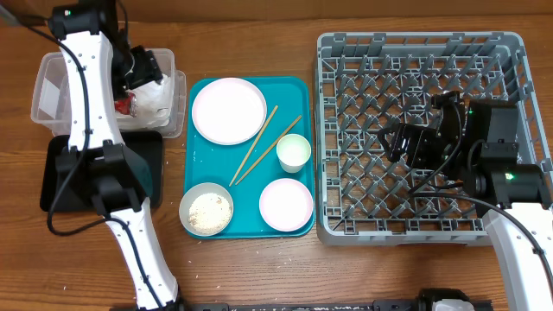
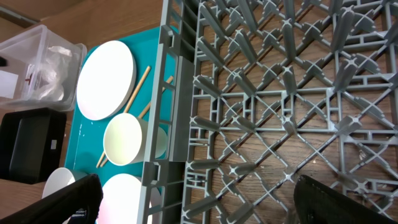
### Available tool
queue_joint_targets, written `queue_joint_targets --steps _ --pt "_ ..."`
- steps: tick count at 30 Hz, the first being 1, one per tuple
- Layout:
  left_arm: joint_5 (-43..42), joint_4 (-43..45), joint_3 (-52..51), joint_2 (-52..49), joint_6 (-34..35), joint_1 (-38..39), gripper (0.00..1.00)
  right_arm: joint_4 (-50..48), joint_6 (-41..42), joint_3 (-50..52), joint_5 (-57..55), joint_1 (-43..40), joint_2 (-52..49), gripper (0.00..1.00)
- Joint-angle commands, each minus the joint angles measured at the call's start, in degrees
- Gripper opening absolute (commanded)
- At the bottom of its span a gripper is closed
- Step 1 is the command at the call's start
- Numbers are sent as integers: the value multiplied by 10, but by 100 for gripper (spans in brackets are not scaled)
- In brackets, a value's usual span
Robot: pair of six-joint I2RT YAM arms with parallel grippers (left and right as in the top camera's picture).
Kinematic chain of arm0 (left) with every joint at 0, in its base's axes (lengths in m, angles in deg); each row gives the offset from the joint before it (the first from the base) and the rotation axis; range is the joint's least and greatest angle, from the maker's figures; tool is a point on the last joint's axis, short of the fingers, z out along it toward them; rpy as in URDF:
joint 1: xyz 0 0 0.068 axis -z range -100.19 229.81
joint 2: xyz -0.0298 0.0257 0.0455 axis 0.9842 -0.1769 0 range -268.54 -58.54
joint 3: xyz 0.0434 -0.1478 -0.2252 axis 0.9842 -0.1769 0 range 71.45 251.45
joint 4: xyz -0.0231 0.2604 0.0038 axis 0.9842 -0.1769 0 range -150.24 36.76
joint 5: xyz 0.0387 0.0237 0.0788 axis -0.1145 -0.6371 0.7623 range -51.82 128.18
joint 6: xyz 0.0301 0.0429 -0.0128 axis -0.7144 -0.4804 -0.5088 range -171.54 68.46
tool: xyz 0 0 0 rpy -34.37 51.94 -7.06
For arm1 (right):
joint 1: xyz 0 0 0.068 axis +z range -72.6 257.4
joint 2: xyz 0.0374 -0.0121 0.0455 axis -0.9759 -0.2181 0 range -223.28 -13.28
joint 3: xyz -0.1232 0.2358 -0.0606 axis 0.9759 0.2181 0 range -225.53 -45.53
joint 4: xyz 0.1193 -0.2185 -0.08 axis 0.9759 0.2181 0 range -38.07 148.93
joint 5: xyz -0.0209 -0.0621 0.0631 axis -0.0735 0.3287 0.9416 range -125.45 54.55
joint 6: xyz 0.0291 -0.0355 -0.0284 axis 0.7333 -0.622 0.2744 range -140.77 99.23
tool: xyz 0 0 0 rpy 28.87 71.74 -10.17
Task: Sort waste into correct bins and load items into the dishwasher
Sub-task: 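Carry the tissue and wrapper left and drop them into the clear bin, then grasp the rim of the rice bowl with the left gripper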
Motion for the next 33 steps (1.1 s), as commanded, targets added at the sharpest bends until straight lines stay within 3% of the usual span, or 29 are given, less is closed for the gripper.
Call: queue_joint_targets --steps 1,7,11,16,20,23,27,30,33 --pt "-53 -49 23 63 -93 67 76 -3 2 -14 5 -1 0 100" --pt "-55 -49 -27 80 -101 184 72 24 1 -14 5 -2 0 100" --pt "-15 -49 -107 84 -87 247 66 30 1 -14 5 -2 0 100" --pt "-14 -49 -151 89 -49 266 61 20 1 -14 5 -2 0 100" --pt "-20 -49 -192 156 -44 273 62 20 1 -14 5 -2 0 100" --pt "-18 -31 -288 248 -26 278 64 19 -1 -14 5 -2 -5 100" --pt "-32 96 -535 394 43 290 67 14 -1 -14 5 -2 -19 100" --pt "-31 198 -689 452 82 296 63 14 -1 -14 5 -2 -28 100" --pt "-31 287 -784 448 101 296 55 16 -1 -14 5 -2 -32 100"
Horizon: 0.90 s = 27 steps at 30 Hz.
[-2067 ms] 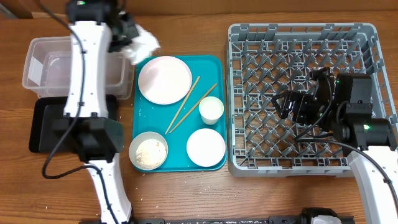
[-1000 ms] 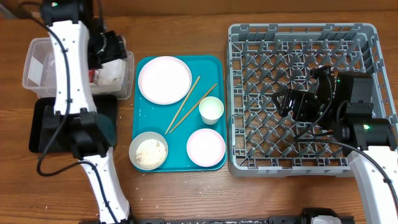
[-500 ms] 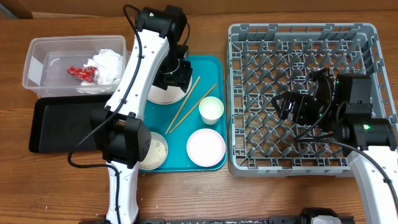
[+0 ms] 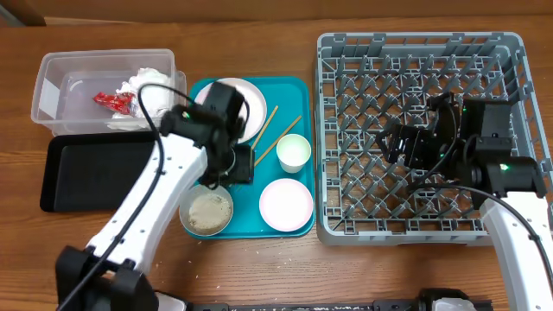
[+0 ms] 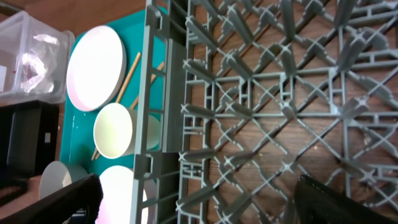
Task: Sort waste into correct bins and load items into the dishwasher
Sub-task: 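Grasp the rim of the rice bowl with the left gripper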
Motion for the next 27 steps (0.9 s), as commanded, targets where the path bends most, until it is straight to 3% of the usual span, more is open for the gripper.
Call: queue_joint_targets --steps 1,5,11,15,26,27 --pt "-2 85 -106 -9 55 2 52 1 0 -12 4 -2 -2 100" --pt "3 127 -148 -17 64 2 47 11 0 -12 4 -2 -2 100" --pt "33 141 -185 -17 83 2 47 13 0 -12 4 -2 -2 100" --pt "32 195 -235 -17 89 2 45 13 0 -12 4 -2 -2 100" --pt "21 206 -239 -17 93 2 4 11 0 -12 4 -2 -2 100" --pt "15 201 -234 -17 93 2 4 9 0 -12 4 -2 -2 100"
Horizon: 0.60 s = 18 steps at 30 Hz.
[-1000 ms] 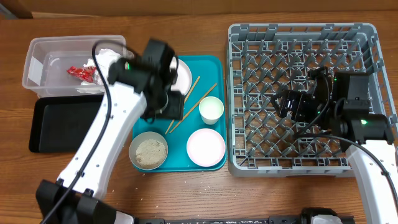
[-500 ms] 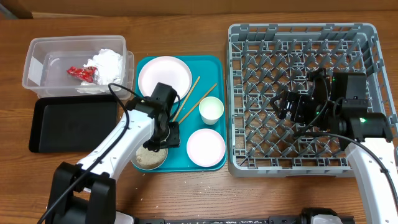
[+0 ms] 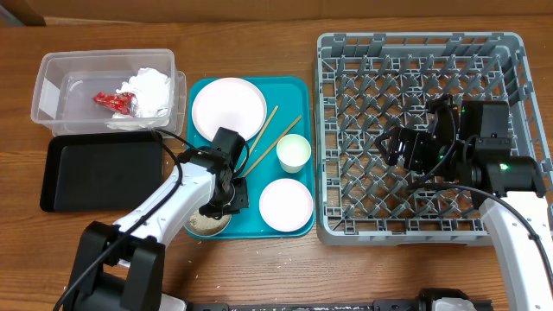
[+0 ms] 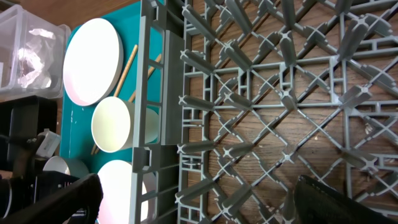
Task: Sort waste into correct bins and load items into the dishwasher
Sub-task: 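Grasp the rim of the rice bowl with the left gripper, then tip the rice bowl over the black tray to pour out the rice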
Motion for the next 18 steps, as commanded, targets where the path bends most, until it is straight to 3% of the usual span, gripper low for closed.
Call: queue_joint_targets --steps 1,5,11,15,18 --pt "-16 -10 9 -1 4 1 4 -7 0 -12 3 -2 -1 100" --pt "-16 -69 59 -1 -13 1 4 -7 0 -12 3 -2 -1 100" --pt "-19 -197 212 -1 -93 -31 4 -7 0 -12 3 -2 -1 100" --pt "-64 -219 274 -1 -154 -96 4 -7 0 -12 3 -2 -1 100" --pt "-142 -207 280 -1 -224 -201 4 -6 0 -12 4 -2 -1 100"
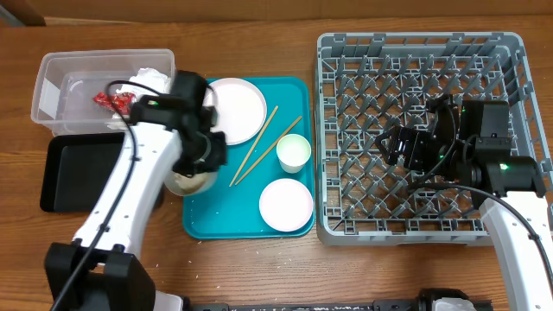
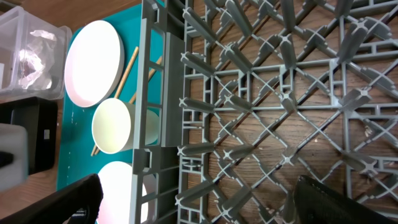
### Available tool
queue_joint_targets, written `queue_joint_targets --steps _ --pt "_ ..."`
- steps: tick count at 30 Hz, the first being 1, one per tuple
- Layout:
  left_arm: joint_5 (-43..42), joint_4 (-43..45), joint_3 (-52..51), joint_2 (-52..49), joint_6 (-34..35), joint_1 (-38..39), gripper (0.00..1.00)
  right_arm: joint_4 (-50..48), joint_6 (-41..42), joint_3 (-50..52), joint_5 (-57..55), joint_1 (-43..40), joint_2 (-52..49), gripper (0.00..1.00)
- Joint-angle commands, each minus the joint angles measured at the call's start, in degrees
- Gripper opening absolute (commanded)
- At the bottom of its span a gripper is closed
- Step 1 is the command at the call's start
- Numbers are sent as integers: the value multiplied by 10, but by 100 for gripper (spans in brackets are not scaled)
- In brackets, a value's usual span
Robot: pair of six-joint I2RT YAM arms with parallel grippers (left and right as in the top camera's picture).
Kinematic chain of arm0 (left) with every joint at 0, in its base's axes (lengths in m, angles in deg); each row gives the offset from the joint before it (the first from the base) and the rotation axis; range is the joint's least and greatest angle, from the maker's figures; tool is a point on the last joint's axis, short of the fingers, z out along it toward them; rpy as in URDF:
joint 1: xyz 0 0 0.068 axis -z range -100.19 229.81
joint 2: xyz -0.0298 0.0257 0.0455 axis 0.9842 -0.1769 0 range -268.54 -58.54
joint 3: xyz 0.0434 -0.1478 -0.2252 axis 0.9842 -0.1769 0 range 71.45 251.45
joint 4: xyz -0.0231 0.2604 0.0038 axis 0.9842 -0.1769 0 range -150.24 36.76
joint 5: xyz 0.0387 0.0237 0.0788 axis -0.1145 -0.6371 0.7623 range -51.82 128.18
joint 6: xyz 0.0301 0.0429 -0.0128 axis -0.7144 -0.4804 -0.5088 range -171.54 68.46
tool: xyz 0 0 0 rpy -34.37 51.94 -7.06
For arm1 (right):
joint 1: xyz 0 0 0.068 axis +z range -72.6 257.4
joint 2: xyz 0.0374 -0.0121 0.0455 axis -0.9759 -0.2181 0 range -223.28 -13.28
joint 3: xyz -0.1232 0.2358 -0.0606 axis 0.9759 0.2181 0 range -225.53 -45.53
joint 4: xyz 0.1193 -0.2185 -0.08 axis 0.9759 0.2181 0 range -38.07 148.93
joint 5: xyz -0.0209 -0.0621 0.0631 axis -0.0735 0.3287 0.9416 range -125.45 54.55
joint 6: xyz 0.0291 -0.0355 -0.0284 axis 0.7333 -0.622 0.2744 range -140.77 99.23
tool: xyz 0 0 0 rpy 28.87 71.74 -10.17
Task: Sort waste into correct bins and load items into the dishwasher
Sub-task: 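Tip the rice bowl over the black tray to pour out the rice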
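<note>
My left gripper is shut on the rim of the grey bowl of food scraps, which it holds over the left edge of the teal tray. On the tray lie a large white plate, a pair of chopsticks, a pale cup and a small white plate. Over the grey dish rack my right gripper hangs open and holds nothing. In the right wrist view the right gripper shows its fingers wide apart above the rack grid.
A clear plastic bin with white and red waste stands at the far left. A black tray lies in front of it. My left arm reaches across the black tray and the table's left front.
The bowl has left the tray's front left corner. It now hangs in my left gripper, farther back and to the left, at the tray's left edge. The right arm has not moved.
My left gripper was over the clear bin among white waste. Then it was over the tray beside the bowl, with the waste lying in the bin. Then it sat on the bowl's rim. Now it holds the bowl at the tray's left edge.
</note>
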Motion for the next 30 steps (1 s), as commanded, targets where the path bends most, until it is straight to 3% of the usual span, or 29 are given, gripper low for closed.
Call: queue_joint_targets --steps 1,4,10,15,22,26,30 --pt "-98 11 14 2 -100 -106 4 -3 -1 -12 4 -2 -1 100" --pt "-225 36 11 2 -158 -230 4 -3 0 -12 4 -2 -1 100" --pt "-452 162 -22 -25 -154 -408 4 -3 2 -12 4 -2 -1 100" --pt "-522 165 -24 -91 -155 -459 4 -3 2 -12 4 -2 -1 100" --pt "-666 101 -24 -185 -179 -502 4 -3 2 -12 4 -2 -1 100" --pt "-730 65 -24 -207 -224 -516 4 -3 2 -12 4 -2 -1 100" --pt "-768 47 -24 -208 -227 -527 4 -3 2 -12 4 -2 -1 100"
